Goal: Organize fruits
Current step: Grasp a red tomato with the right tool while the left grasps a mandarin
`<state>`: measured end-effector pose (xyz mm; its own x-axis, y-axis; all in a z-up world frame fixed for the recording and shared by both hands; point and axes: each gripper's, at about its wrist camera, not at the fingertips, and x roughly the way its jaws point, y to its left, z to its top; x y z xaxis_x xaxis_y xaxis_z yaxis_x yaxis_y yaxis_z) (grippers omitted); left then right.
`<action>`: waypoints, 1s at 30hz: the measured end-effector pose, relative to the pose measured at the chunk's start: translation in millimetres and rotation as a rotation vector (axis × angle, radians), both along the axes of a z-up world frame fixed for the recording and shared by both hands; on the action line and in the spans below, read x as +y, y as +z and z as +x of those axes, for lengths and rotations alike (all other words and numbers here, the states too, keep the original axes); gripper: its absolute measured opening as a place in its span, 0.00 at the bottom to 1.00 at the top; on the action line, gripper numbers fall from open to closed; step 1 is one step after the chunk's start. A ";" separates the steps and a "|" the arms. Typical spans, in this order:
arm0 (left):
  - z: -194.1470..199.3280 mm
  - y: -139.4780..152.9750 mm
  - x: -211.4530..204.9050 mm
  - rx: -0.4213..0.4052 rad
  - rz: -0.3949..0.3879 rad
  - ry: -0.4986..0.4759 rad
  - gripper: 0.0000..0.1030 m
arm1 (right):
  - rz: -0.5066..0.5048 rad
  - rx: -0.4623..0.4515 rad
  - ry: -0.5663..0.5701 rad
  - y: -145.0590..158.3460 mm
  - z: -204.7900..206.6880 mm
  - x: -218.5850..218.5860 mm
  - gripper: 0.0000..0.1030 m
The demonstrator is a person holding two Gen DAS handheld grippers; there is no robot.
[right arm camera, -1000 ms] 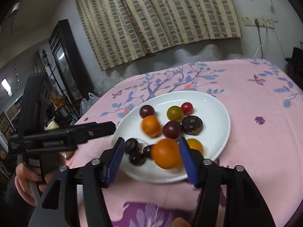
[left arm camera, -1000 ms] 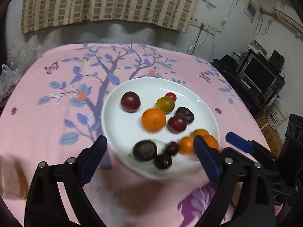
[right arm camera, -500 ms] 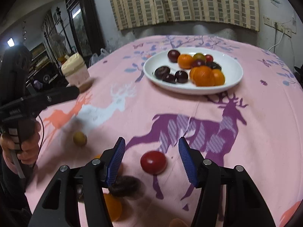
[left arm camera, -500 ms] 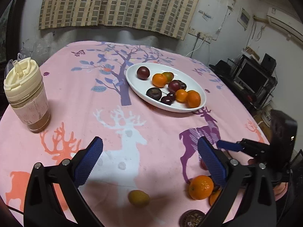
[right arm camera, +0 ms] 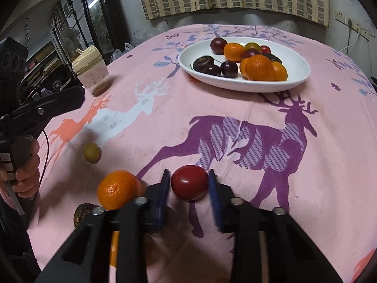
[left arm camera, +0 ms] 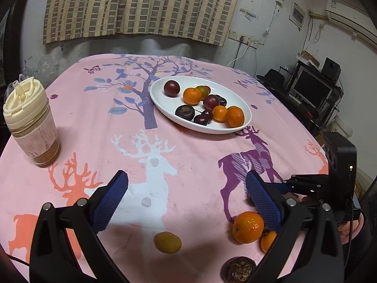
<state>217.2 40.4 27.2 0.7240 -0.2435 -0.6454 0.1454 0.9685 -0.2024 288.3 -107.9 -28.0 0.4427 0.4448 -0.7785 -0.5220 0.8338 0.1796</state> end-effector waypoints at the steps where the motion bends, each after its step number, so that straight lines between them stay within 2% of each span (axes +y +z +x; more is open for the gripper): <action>1: 0.1 -0.5 -0.6 0.005 -0.004 -0.010 0.95 | 0.005 0.000 -0.001 0.9 -0.3 -0.6 0.29; 2: 0.8 -1.7 -1.4 0.019 -0.020 -0.041 0.95 | 0.014 -0.008 -0.006 2.9 -1.0 -1.8 0.29; 5: 0.8 -10.1 -13.1 0.097 -0.082 -0.239 0.95 | 0.047 -0.044 -0.038 11.5 -0.7 -9.4 0.29; 9: -11.2 -18.5 -39.2 0.104 0.010 -0.366 0.92 | 0.069 -0.013 -0.078 10.0 5.9 -19.3 0.29; 11: -13.1 -25.0 -48.1 0.135 0.018 -0.420 0.74 | 0.067 -0.010 -0.085 9.6 7.3 -20.1 0.29; 12: -13.8 -28.0 -52.9 0.149 0.023 -0.435 0.68 | 0.066 -0.011 -0.085 9.9 7.4 -19.9 0.29; 14: -14.8 -34.0 -57.6 0.167 0.045 -0.446 0.64 | 0.068 -0.013 -0.084 10.3 7.6 -19.4 0.29; 21: -8.5 -44.7 -56.0 0.215 0.034 -0.441 0.60 | 0.076 -0.018 -0.079 11.8 5.2 -20.1 0.29; 27: -7.0 -53.5 -62.5 0.246 0.028 -0.477 0.38 | 0.077 -0.014 -0.080 11.3 5.7 -20.2 0.29; 30: -7.9 -53.4 -64.9 0.235 0.037 -0.483 0.38 | 0.076 -0.018 -0.078 11.9 5.1 -20.1 0.29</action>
<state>209.2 -24.5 -26.2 0.3701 -0.4873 -0.7909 0.5307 0.8097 -0.2505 293.4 -128.0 -16.0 0.4919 0.4657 -0.7356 -0.4594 0.8566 0.2351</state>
